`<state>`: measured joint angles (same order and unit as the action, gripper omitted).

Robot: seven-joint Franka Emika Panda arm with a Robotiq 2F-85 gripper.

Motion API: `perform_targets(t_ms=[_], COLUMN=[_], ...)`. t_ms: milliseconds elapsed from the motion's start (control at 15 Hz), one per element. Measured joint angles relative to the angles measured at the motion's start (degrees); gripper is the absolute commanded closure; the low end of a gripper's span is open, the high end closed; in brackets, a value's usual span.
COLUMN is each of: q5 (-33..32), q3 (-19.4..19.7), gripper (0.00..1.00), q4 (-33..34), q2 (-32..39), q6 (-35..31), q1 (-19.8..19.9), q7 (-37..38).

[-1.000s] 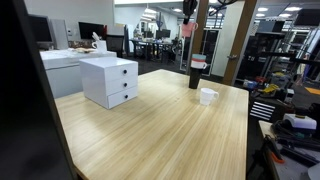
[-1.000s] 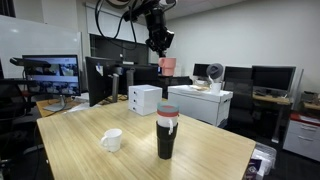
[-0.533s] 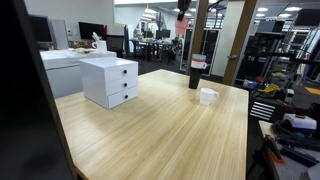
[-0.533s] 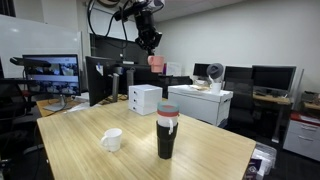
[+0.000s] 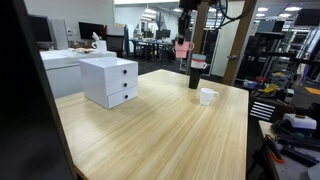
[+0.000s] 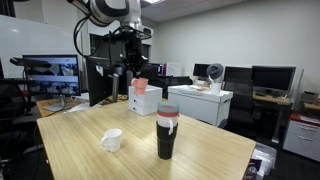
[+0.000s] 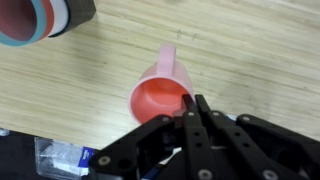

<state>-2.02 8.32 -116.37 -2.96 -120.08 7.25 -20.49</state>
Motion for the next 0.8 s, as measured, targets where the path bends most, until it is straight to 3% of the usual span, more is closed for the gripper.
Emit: perform_targets(t_ms=[533,800], q5=[-0.3,-3.5], q3=[0.4,0.9], gripper=[0.96,0.96], q4=[-16.3,-22.7], q2=[-0.7,-0.7], q6=[-19.6,-28.1], q1=[0.1,0.4], q7=[0.9,4.5])
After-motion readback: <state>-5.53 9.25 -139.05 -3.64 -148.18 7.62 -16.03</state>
